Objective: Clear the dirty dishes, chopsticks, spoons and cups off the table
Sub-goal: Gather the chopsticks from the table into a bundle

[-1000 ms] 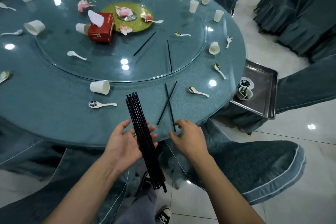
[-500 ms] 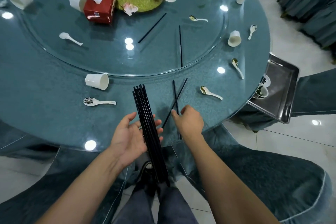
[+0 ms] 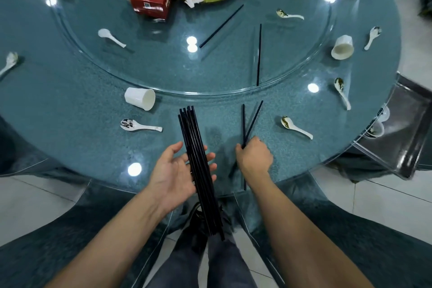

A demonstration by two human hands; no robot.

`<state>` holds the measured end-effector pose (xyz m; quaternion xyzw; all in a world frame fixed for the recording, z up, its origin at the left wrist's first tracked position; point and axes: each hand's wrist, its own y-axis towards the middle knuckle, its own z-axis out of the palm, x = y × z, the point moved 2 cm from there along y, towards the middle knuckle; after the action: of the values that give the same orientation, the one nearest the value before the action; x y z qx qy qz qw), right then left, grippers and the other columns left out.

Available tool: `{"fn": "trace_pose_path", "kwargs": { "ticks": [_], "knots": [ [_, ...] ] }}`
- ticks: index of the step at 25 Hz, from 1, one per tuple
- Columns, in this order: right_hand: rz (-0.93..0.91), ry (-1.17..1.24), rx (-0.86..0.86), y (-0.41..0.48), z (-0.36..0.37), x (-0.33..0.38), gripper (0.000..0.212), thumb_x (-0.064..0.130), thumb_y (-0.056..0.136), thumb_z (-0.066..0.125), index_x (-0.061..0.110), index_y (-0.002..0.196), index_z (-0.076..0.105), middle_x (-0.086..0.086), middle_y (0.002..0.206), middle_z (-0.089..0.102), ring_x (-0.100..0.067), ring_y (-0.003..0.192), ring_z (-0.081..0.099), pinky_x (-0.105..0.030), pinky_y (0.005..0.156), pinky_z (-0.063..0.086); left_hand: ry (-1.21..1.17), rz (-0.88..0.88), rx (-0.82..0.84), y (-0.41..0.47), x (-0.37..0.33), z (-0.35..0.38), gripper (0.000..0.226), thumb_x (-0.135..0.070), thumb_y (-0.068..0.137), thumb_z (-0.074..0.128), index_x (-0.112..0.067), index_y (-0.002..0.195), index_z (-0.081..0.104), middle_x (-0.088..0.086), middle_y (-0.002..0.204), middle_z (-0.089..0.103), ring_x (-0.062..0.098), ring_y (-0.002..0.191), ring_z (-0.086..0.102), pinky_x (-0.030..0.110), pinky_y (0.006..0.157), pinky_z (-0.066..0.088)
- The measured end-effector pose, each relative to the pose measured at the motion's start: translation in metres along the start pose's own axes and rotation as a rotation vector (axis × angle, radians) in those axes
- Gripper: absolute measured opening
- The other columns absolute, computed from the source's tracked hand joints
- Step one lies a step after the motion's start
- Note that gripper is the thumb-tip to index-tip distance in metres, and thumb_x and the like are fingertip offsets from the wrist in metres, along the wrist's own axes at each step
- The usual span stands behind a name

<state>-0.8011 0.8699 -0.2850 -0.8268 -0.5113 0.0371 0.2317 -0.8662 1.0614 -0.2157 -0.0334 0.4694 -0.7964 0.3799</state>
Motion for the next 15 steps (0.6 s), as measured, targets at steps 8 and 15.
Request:
{"fn": "trace_pose_path", "kwargs": {
  "ticks": [8,15],
  "knots": [
    [-0.018,0.064,0.069,0.005,-0.002,-0.015,0.028,0.028,0.097,0.053,0.003,0.109,0.060,-0.017,0.109,0.068,-0.037,0.101,0.066,-0.038,0.083,0.050,0.006,0.006,-0.032,0.010,0.004,0.014,0.057,-0.049,0.098,0.041,-0.005,0.126,0.064,0.017,0.118,0.070,0.033,0.102,0.066,0.053,0.103,0.045],
    [-0.096,0.259,0.055,-0.011,-0.029,-0.032,0.018,0.033,0.091,0.060,0.016,0.096,0.064,-0.006,0.091,0.071,-0.030,0.088,0.067,-0.037,0.079,0.054,0.020,0.012,-0.056,0.018,0.010,0.029,0.056,-0.048,0.099,0.042,-0.004,0.124,0.065,0.017,0.117,0.071,0.034,0.103,0.066,0.053,0.103,0.046]
  ]
}}
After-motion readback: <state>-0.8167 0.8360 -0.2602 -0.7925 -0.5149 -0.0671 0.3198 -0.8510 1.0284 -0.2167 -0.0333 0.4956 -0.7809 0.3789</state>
